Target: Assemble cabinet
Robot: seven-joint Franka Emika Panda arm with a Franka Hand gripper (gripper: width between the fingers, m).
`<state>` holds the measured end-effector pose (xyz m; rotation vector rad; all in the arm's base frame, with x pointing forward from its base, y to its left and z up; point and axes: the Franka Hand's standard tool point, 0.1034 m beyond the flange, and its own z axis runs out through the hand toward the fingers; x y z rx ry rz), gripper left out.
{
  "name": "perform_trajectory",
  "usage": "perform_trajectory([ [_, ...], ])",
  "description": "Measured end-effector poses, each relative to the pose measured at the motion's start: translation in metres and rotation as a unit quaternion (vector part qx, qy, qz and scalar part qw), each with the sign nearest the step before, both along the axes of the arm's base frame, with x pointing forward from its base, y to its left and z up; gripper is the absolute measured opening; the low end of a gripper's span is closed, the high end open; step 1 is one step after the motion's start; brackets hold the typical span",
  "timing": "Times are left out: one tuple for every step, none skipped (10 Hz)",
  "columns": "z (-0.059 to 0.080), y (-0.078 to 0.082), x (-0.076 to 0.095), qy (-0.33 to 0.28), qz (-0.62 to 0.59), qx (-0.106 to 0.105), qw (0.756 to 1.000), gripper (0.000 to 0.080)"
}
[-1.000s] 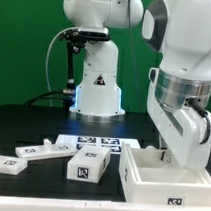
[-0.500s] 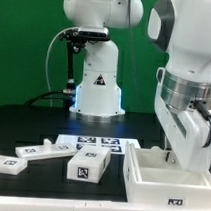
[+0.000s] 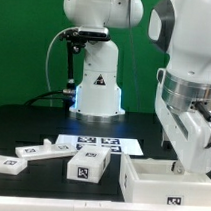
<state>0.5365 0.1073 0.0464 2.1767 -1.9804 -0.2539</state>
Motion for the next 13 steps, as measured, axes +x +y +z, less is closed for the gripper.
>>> perform_trajectory([
  [0.013,-0.004,0.005,-0.007,0.007,0.018,1.0,0.0733],
  [0.027,-0.008,0.008,-0.014,0.011,0.03,0.999,0.0733],
  [0.039,-0.014,0.01,-0.009,0.035,0.039,0.999,0.0786],
  [0.043,-0.017,0.008,0.004,0.062,0.047,0.997,0.0795],
  [0.041,-0.015,0.009,0.002,0.06,0.046,0.997,0.0795],
  [0.041,-0.014,0.009,0.003,0.063,0.047,0.997,0.0797],
  [0.04,-0.015,0.008,0.003,0.066,0.047,0.997,0.0796],
  [0.037,-0.02,0.012,-0.001,0.12,0.059,0.991,0.0796],
  [0.039,-0.031,0.022,-0.009,0.18,0.073,0.981,0.0796],
  [0.041,-0.036,0.038,-0.03,0.231,0.081,0.969,0.0796],
  [0.041,-0.035,0.048,-0.04,0.252,0.083,0.963,0.0796],
  [0.042,-0.025,0.045,-0.036,0.244,0.077,0.966,0.0796],
  [0.042,-0.02,0.044,-0.036,0.251,0.079,0.964,0.0796],
])
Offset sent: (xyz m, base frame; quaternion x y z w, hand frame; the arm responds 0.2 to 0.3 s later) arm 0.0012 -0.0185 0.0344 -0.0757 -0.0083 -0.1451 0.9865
